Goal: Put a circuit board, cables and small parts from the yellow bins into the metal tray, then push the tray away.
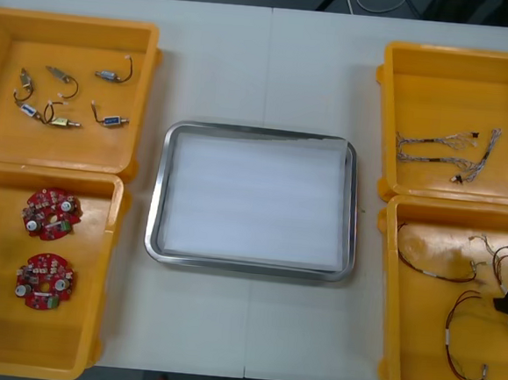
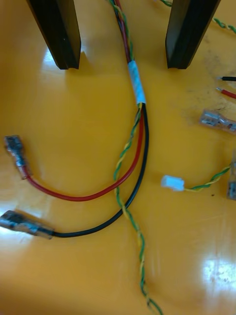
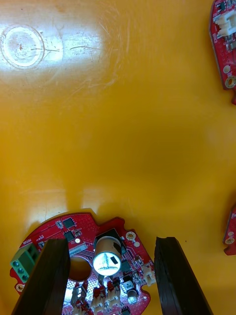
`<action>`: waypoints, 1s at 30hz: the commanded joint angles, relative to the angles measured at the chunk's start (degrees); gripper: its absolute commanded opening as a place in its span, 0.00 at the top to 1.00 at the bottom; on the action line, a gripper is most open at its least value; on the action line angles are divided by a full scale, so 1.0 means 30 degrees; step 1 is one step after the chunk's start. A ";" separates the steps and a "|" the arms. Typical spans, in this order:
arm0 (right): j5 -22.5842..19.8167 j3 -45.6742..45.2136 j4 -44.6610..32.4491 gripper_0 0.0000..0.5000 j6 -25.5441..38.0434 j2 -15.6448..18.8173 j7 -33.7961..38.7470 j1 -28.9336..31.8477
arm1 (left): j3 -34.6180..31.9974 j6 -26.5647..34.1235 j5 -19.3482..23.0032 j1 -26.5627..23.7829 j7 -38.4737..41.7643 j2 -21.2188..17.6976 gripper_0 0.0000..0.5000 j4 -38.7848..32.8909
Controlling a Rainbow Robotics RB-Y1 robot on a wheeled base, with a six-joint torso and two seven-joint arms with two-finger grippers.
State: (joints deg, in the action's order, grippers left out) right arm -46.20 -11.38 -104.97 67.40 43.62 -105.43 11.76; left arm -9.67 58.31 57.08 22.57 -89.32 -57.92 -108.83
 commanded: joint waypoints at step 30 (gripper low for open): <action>-0.1241 -0.1657 -0.1485 1.00 0.1615 0.0752 -0.0394 0.0210 | 0.0879 -0.1098 -0.0129 0.0651 -0.1339 -0.0675 1.00 0.0564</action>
State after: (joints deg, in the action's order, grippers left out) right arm -48.98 -11.55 -105.07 68.51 44.93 -105.43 11.74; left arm -7.66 55.60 57.07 22.57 -89.32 -57.94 -106.94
